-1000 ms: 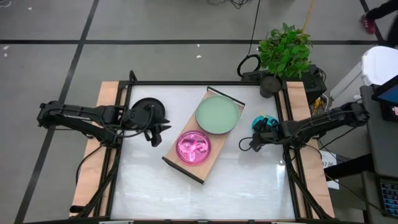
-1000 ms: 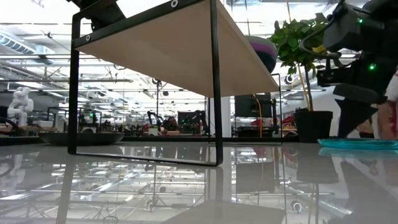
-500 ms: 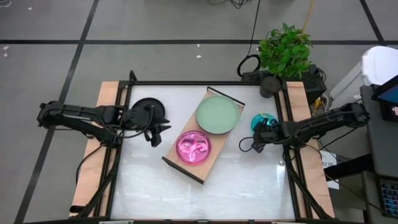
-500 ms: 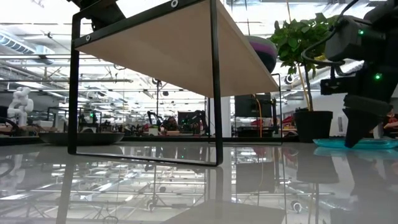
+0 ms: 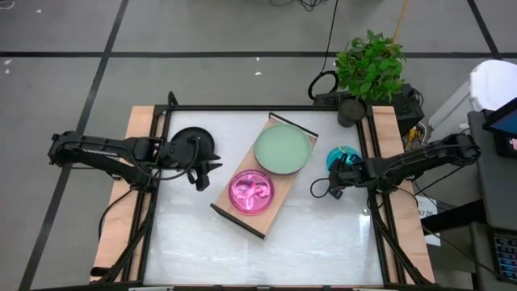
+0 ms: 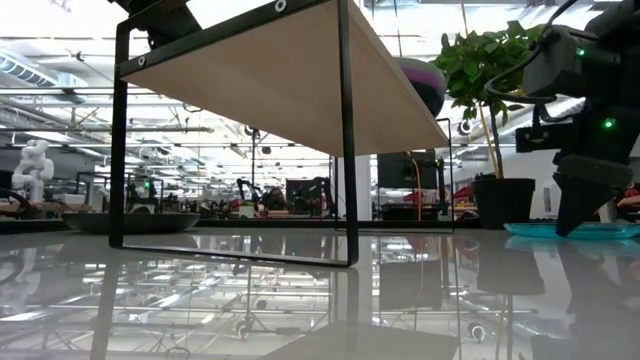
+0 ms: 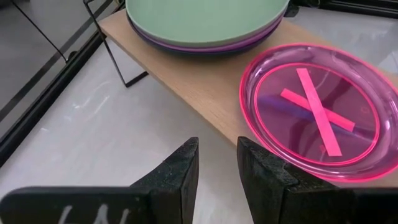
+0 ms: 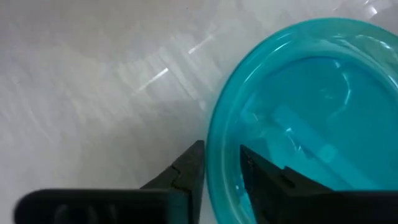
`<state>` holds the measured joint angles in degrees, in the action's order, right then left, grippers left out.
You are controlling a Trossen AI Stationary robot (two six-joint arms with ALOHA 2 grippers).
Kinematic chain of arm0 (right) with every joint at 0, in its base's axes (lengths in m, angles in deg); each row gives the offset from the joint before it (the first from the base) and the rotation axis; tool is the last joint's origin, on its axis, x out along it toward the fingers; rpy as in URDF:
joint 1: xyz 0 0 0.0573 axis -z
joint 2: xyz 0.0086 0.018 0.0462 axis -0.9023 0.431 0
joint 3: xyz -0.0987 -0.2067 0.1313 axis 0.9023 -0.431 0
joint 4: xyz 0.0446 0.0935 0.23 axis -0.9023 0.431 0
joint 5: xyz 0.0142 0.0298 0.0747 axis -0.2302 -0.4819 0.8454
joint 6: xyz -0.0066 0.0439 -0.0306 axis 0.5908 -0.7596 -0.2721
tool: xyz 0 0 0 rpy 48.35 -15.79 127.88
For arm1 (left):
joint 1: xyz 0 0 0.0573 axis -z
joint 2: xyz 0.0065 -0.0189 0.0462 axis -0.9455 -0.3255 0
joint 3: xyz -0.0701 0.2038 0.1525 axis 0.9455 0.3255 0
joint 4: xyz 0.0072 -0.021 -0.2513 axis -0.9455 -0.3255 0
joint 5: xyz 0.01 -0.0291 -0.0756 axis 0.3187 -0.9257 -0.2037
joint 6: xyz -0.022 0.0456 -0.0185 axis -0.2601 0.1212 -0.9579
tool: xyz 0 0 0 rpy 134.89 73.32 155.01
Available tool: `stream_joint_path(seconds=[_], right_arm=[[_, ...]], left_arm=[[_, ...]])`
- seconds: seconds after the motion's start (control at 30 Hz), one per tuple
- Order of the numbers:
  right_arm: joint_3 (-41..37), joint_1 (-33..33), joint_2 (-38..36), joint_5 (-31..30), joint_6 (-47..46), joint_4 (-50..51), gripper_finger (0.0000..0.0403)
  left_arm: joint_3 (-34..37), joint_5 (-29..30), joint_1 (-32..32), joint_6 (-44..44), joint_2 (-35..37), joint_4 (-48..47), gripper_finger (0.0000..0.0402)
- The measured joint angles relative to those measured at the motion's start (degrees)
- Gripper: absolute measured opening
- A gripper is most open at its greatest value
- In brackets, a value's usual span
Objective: Place and stack plates onto a shelf
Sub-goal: Stack the small transparent blue plate on top of the small transparent pink plate
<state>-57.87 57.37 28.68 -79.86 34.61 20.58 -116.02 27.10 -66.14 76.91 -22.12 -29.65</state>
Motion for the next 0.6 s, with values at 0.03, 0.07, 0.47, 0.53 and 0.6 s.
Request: stream_joint_path(seconds=[0.03, 0.07, 0.47, 0.53, 0.6], right_arm=[[0.0, 0.0, 0.0, 0.0, -0.1, 0.0, 0.0077], [0.0, 0.0, 0.0, 0.2, -0.2, 0.0, 0.0068], [0.0, 0.0, 0.0, 1.1, -0.1, 0.0, 0.0004], [0.0, 0.0, 0.0, 1.1, 0.1, 0.0, 0.0002], [0.1, 0.0, 0.0, 1.1, 0.3, 0.0, 0.0001]], left_arm=[[0.0, 0.0, 0.0, 0.2, 0.0, 0.0, 0.0115], [0.0, 0.0, 0.0, 0.4, 0.0, 0.0, 0.0115], [0.0, 0.0, 0.0, 1.4, 0.0, 0.0, 0.0115], [0.0, 0.0, 0.0, 1.8, 0.0, 0.0, 0.0115], [0.0, 0.0, 0.0, 1.9, 0.0, 0.0, 0.0115]])
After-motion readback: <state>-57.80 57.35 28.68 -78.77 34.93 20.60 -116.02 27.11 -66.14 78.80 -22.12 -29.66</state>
